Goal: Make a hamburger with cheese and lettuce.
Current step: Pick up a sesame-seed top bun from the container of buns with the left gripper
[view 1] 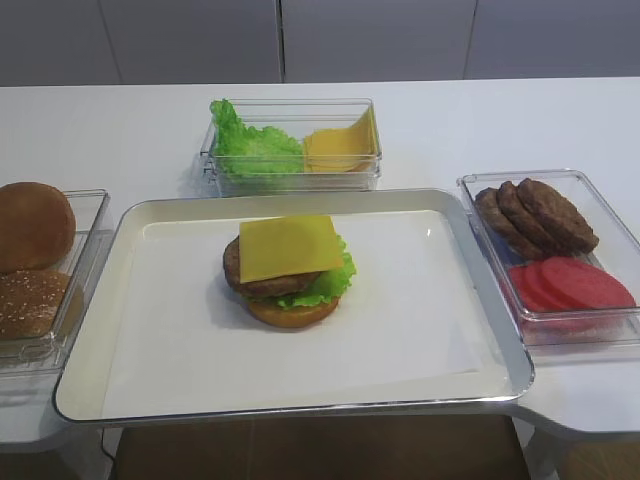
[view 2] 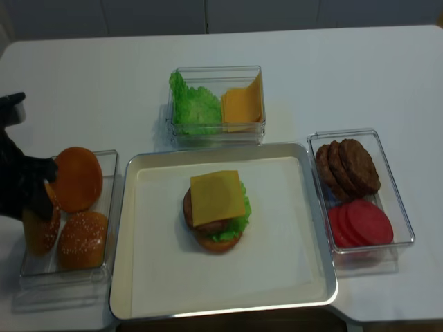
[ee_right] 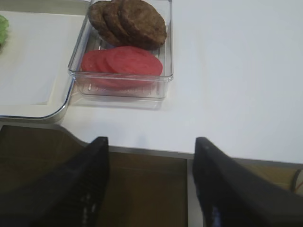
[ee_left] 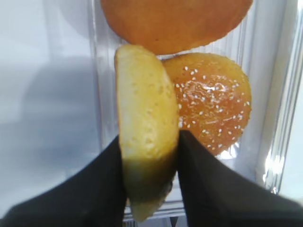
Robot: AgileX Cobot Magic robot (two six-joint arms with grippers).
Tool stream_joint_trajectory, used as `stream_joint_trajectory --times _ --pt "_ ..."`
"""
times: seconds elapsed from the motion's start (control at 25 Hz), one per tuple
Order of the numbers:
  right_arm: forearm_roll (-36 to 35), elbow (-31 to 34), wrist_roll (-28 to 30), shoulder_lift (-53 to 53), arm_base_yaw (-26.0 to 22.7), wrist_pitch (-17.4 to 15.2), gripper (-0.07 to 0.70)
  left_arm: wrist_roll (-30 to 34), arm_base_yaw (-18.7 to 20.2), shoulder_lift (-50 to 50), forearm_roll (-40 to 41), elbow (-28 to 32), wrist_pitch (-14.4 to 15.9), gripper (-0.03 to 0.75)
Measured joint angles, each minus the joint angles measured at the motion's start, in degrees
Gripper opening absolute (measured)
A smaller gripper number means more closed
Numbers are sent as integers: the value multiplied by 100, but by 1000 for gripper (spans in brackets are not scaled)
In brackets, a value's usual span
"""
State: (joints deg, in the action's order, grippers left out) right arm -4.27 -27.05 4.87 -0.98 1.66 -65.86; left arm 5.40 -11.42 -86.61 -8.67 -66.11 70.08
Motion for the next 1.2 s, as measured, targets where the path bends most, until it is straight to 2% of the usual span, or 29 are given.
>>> stream_joint_trajectory --times 0.28,0.52,0.92,1.04,1.2 --pt "0 0 0 0 0 0 443 -82 0 644 -174 0 23 228" --pt "0 0 0 0 0 0 443 257 0 1140 -1393 0 56 225" --pt "0 0 0 0 0 0 443 924 19 1161 -3223 0 56 225" --pt "0 0 0 0 0 0 443 987 258 1148 -3538 0 34 225" --pt "0 0 0 0 0 0 443 1094 940 959 -3933 0 34 225"
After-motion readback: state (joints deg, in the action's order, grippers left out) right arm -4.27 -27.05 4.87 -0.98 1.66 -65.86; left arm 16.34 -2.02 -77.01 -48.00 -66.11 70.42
